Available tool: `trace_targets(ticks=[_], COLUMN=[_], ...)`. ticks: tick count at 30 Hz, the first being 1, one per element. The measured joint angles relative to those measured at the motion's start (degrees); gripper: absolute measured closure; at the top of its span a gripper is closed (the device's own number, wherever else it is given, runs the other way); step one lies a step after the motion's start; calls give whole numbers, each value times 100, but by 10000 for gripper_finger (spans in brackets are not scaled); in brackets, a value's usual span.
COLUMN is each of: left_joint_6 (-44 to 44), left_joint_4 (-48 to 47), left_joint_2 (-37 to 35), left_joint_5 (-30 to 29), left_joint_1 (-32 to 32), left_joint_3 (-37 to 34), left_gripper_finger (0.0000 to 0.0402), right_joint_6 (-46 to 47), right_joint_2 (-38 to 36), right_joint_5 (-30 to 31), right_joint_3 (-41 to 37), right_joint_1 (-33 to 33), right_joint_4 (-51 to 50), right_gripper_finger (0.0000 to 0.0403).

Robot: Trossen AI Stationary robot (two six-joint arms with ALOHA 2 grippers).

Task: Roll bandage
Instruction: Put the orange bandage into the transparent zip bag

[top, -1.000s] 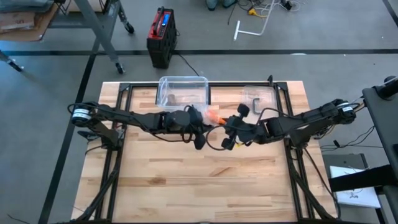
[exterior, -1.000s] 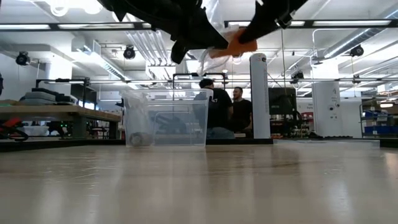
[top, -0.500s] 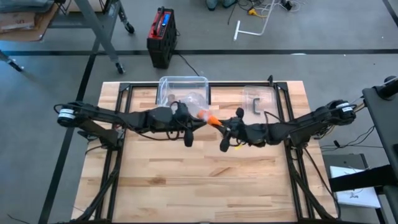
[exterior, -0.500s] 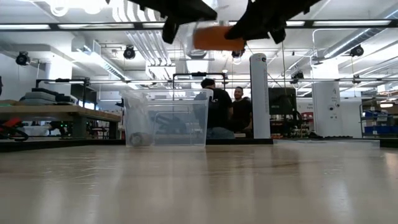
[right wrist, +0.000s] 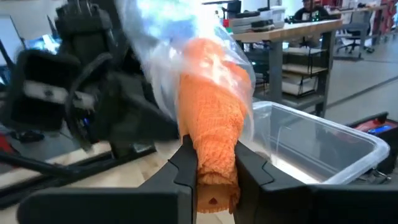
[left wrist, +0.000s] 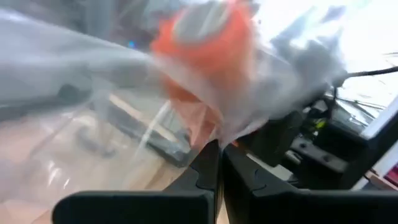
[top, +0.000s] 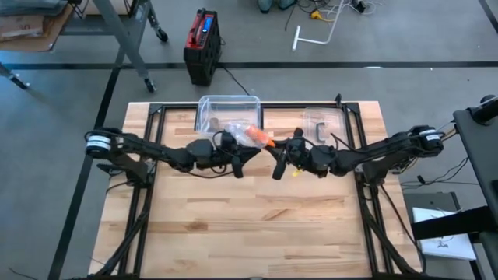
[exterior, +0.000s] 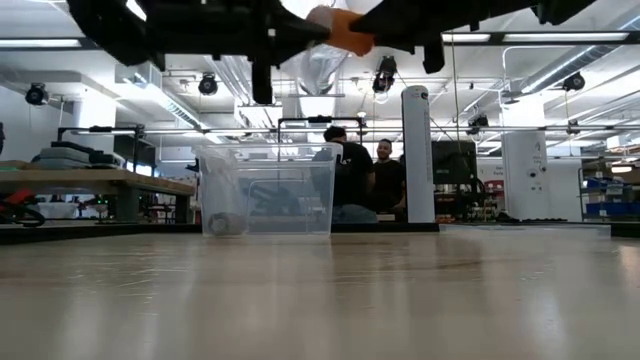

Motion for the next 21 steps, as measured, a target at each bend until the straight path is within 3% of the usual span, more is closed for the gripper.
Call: trace_targets(ticks=[11, 21], left_joint_6=[-285, -384], left_joint_4=[-126, -150], left_joint_2=[878, 740], left_joint_5=[464, 399], left_joint_1=[4, -33], left_joint_3=[1067, 984], left_gripper_finger=[401, 401], right_joint_6=[-111, -348], right_joint_2=[217, 166], right_joint_5=[-77, -105], right_joint_3=[14, 264], right_joint_1=[-332, -334], right_joint_4=[7, -30], right_gripper_finger=[346, 296])
